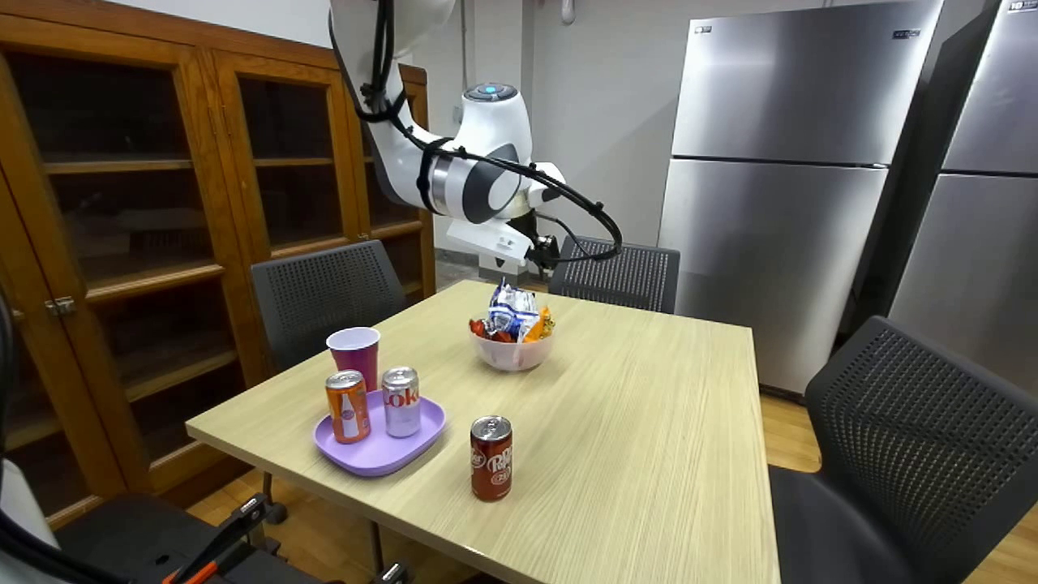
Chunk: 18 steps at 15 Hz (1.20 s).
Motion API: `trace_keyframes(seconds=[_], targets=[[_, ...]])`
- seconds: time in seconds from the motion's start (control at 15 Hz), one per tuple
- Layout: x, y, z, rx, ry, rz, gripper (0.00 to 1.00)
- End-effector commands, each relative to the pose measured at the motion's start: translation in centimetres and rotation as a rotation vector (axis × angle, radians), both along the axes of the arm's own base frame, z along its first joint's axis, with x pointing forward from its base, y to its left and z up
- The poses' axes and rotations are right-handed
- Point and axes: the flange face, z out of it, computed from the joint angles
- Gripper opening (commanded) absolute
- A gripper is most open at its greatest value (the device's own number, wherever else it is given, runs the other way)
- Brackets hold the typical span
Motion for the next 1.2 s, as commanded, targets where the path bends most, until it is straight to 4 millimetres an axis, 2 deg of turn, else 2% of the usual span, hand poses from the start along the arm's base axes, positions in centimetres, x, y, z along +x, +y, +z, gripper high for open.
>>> trace_keyframes(seconds=[0.0,0.67,1.13], targets=[[-0.1,0.0,-0.1,0.004,0.003,-0.001,1.0],[-2.8,1.0,-1.5,0.041,0.076,-0.015,1.0],[-6.5,1.0,-2.2,0.021,0.127,-0.002,1.0]])
